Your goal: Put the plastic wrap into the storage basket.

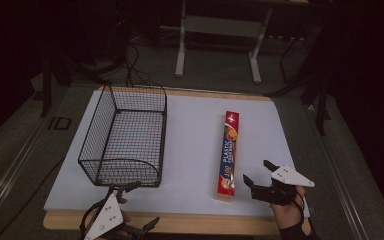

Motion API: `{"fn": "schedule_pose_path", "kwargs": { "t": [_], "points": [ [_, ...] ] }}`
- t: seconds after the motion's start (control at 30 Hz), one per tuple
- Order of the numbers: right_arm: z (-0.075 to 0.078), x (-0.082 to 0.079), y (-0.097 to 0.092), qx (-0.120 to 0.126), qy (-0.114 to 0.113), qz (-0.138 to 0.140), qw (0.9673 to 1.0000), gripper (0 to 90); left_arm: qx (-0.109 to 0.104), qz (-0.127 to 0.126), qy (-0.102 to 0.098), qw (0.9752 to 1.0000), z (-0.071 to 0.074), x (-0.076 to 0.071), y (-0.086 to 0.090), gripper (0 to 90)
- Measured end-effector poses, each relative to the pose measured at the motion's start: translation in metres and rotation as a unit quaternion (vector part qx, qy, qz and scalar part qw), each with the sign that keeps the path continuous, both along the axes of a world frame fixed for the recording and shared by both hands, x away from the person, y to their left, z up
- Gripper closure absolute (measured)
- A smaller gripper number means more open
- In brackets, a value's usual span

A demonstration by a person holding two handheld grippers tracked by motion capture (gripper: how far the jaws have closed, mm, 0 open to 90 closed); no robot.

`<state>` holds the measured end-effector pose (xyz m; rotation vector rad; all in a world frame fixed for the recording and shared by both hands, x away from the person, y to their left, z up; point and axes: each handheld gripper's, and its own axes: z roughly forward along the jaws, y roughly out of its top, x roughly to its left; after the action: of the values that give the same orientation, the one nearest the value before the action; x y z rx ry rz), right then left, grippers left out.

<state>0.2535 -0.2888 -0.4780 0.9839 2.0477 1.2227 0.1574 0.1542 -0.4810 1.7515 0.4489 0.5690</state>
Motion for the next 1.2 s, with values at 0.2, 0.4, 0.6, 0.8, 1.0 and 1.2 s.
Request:
{"fn": "schedule_pose_path", "kwargs": {
  "t": [0.2,0.4,0.6,0.8,1.0,1.2],
  "points": [
    [0.0,-0.001,0.001,-0.008,-0.003,0.001,1.0,13.3,0.003,-0.002,0.003,1.0,0.0,0.0,-0.001,0.2],
    [-0.001,-0.001,0.005,-0.015,-0.003,0.004,0.9999,13.3,0.002,-0.001,0.004,1.0,0.0,0.0,-0.001,0.2],
    [-0.001,0.004,0.011,-0.011,0.006,0.001,0.9999,13.3,0.004,-0.002,0.004,1.0,0.0,0.0,-0.002,0.2],
    [0.003,0.012,0.022,-0.025,0.012,-0.002,0.9996,13.2,0.003,-0.002,0.004,1.0,0.0,0.001,-0.002,0.2],
    [0.01,0.025,0.034,-0.028,0.008,-0.001,0.9996,13.0,0.003,-0.002,0.005,1.0,0.0,0.0,-0.002,0.2],
    [0.011,0.034,0.044,-0.033,0.013,-0.003,0.9994,12.9,0.004,-0.003,0.004,1.0,-0.001,0.0,-0.002,0.2]
  ]
}}
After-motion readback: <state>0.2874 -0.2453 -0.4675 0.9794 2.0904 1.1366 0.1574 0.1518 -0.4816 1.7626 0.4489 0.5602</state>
